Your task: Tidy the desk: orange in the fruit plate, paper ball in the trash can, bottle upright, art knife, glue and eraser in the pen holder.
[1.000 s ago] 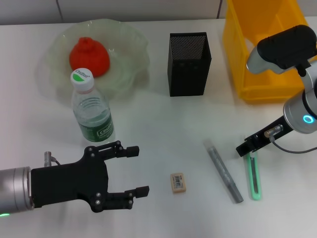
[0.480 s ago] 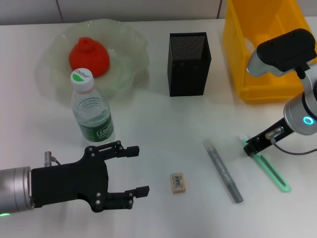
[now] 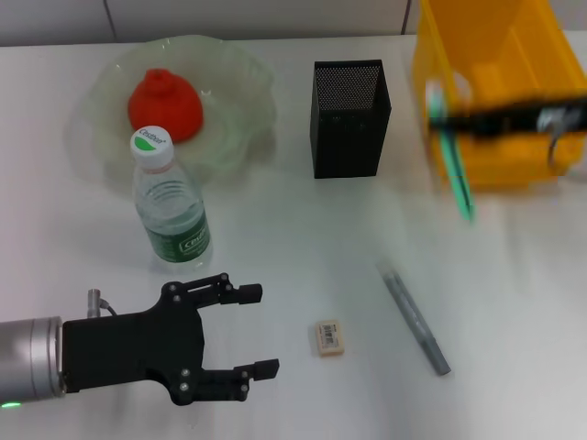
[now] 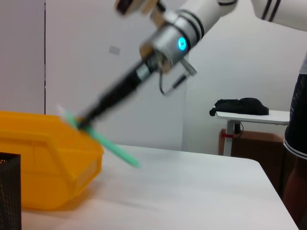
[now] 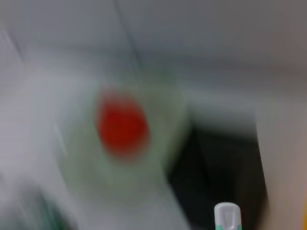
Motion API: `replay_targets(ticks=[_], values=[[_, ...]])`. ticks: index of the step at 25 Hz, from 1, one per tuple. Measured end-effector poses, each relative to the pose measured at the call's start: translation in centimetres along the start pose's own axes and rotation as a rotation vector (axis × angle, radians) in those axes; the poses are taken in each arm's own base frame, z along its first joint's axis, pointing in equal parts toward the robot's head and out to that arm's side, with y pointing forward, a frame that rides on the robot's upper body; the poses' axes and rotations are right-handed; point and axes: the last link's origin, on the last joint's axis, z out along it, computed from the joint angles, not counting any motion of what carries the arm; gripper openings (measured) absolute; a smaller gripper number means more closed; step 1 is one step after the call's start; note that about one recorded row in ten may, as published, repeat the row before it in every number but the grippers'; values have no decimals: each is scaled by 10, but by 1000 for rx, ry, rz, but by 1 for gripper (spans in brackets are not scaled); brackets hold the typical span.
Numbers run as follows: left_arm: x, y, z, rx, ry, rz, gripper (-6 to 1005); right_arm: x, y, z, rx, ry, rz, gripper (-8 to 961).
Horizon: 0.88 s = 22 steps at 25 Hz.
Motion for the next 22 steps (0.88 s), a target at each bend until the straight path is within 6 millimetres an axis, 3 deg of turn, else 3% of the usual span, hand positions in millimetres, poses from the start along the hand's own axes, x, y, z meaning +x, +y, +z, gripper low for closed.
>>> replay_targets(ticks=[3, 5, 6, 11, 14, 18, 22], values=[[-1, 0, 1, 0, 0, -3, 815, -14, -7, -15, -85, -305, -45, 173], [-1, 1, 1, 0, 1, -4, 815, -14, -11, -16, -148, -498, -88, 177], [-1, 1, 2, -2, 3, -11, 815, -12, -16, -14, -177, -679, -123, 180], [-3, 0, 3, 5, -4, -15, 815, -5, -31, 10, -118, -904, -213, 191], [-3, 0, 3, 6, -6, -13, 815, -9, -34, 35, -66, -922, -269, 198], [-4, -1, 3, 9, -9, -13, 815, -10, -24, 70, -95, -821, -283, 207], [-4, -1, 3, 9, -10, -12, 815, -7, -20, 89, -98, -736, -279, 216]])
